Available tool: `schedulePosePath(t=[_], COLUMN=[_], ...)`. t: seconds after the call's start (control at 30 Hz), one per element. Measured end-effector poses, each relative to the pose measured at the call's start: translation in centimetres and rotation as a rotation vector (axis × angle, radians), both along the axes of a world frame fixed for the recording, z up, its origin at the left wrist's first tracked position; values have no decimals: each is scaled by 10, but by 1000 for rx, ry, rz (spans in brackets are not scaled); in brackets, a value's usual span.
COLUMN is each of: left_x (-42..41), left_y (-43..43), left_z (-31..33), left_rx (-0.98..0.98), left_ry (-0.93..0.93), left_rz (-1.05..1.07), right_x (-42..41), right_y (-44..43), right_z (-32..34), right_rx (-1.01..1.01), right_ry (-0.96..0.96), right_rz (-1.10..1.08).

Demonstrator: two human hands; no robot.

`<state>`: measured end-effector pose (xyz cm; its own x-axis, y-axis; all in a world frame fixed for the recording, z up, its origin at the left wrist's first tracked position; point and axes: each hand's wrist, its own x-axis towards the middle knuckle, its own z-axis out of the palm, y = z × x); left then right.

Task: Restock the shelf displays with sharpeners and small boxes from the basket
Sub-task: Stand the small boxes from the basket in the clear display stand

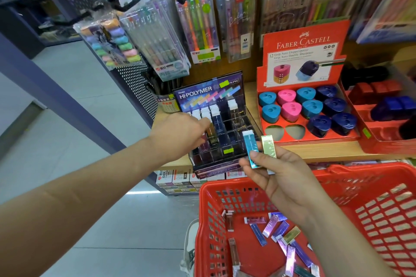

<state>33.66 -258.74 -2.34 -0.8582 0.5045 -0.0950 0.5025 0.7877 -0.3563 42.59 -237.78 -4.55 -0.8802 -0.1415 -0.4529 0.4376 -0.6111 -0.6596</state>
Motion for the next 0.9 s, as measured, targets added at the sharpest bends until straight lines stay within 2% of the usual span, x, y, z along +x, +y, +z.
schedulePosePath(t=[0.07, 0.13, 0.2, 0.27, 0.33, 0.4, 0.5, 0.6, 0.73, 0.9], left_x=[1, 4, 8, 14, 19, 21, 12, -4, -20, -34], left_y=[2, 9, 24, 41, 50, 51, 41, 19, -1, -3], left_z=[6, 19, 32, 39, 38, 36, 40, 47, 49, 42], left_rx=[11, 223, 587, 926, 1067, 1147, 1318, 1433, 1411, 1257], left_ry=[30, 10, -179, -512, -749, -810, -747, -571, -318, -228], left_rz=[50, 102, 191, 308, 361, 365, 425, 483, 530, 516], right_x=[1, 1, 1, 1, 2, 2, 0, -3, -3, -3], right_y=[0, 0, 0, -1, -2, -3, -2, 4, 10, 15], right_z=[1, 3, 5, 6, 6, 7, 8, 8, 6, 4], right_rx=[24, 49, 65, 74, 85, 92, 28, -28, 31, 233], right_ry=[8, 20, 36, 54, 79, 92, 36, -4, 11, 33], right_rz=[-8, -22, -26, -28, -30, -19, -17, -42, -57, -29])
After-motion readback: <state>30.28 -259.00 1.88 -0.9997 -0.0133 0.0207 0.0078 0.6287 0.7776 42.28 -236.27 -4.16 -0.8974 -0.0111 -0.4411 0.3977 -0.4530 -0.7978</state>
